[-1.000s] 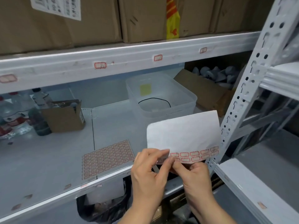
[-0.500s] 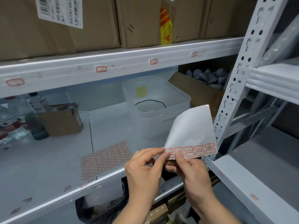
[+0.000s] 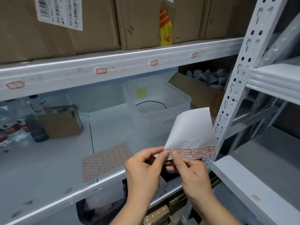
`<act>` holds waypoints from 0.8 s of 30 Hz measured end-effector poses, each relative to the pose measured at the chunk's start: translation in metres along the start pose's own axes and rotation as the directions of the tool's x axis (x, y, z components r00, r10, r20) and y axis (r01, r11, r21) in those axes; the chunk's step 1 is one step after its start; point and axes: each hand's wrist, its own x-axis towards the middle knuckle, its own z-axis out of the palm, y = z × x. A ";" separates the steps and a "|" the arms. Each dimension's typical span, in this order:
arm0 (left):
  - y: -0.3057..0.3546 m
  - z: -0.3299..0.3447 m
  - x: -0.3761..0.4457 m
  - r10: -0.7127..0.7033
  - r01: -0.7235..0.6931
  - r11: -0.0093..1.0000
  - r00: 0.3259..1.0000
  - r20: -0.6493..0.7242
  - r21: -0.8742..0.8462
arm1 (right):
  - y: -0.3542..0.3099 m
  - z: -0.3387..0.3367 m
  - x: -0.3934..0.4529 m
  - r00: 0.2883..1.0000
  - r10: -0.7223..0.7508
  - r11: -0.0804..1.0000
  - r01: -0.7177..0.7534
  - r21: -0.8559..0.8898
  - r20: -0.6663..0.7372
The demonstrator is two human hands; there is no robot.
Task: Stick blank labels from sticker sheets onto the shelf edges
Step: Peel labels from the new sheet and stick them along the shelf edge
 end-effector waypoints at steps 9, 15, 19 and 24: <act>-0.006 0.007 -0.002 0.004 -0.007 0.998 0.999 -0.054 -0.055 | 0.004 0.000 0.001 0.999 0.010 1.000 -0.011 -0.009 -0.046; -0.009 0.011 -0.001 0.253 -0.245 0.964 0.965 -0.072 0.104 | 0.005 -0.003 0.002 0.998 0.043 0.999 -0.043 -0.001 -0.051; -0.013 0.015 -0.001 0.279 -0.275 0.952 0.960 -0.010 0.137 | 0.010 -0.010 0.004 0.997 0.058 0.998 -0.058 -0.007 -0.049; -0.015 0.021 -0.001 0.276 -0.282 0.952 0.959 0.061 0.120 | 0.011 -0.017 0.008 0.996 0.085 0.996 -0.084 0.031 -0.034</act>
